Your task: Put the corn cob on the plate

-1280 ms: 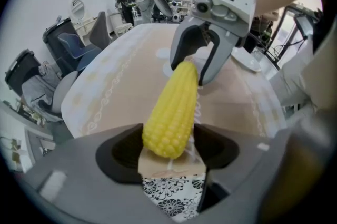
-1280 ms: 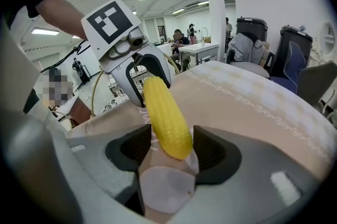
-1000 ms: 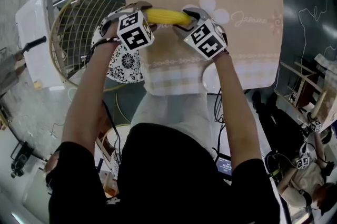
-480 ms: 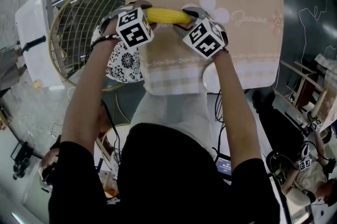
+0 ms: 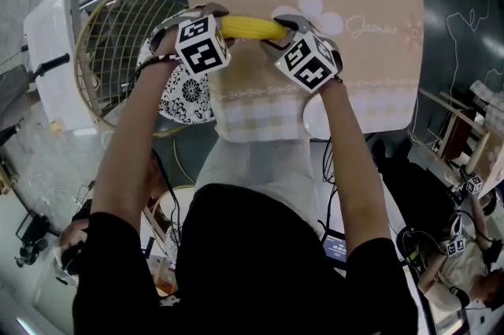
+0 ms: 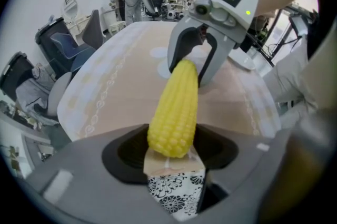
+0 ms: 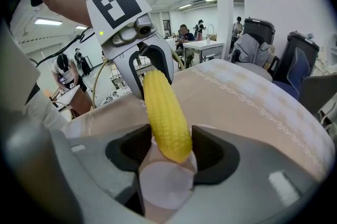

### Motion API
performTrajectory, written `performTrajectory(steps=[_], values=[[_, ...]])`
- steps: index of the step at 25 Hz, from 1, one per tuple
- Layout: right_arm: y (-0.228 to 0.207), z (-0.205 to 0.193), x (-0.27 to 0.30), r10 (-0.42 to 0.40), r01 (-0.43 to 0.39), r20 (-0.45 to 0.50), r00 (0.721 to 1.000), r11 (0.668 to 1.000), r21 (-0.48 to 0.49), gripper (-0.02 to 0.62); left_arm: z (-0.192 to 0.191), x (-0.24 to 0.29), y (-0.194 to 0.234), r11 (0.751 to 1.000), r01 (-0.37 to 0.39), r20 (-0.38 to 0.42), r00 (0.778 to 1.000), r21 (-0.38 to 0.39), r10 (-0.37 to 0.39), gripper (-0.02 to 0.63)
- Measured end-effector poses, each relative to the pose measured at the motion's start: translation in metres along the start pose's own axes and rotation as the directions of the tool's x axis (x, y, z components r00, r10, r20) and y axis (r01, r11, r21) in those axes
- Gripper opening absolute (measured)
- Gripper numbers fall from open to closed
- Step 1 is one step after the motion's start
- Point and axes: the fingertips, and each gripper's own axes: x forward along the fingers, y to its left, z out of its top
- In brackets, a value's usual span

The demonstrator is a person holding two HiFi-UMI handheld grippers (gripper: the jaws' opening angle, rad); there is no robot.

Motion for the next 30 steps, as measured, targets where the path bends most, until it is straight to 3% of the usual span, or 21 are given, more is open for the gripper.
performTrajectory(steps=[14,22,30], values=[[0.0,-0.021,-0.038,-0.05,0.05,0.001,0.999,0.998,0.033,0.239,0.04,-0.005,-0.017,0.998,0.005,0.023,1.0,0.068,-0.007,0.275],[0.01,-0.047,-0.069,-0.074,0.074,-0.003,0.997,0.995,0.072,0.238,0.068,-0.001,-0.045,0.992,0.033,0.036,0.999,0.122,-0.037,0.275],[0.029,-0.076,-0.104,-0.099,0.1,-0.031,0.995,0.994,0.048,0.23,0.096,0.005,-0.081,0.982,0.06,0.043,0.997,0.177,-0.068,0.275]])
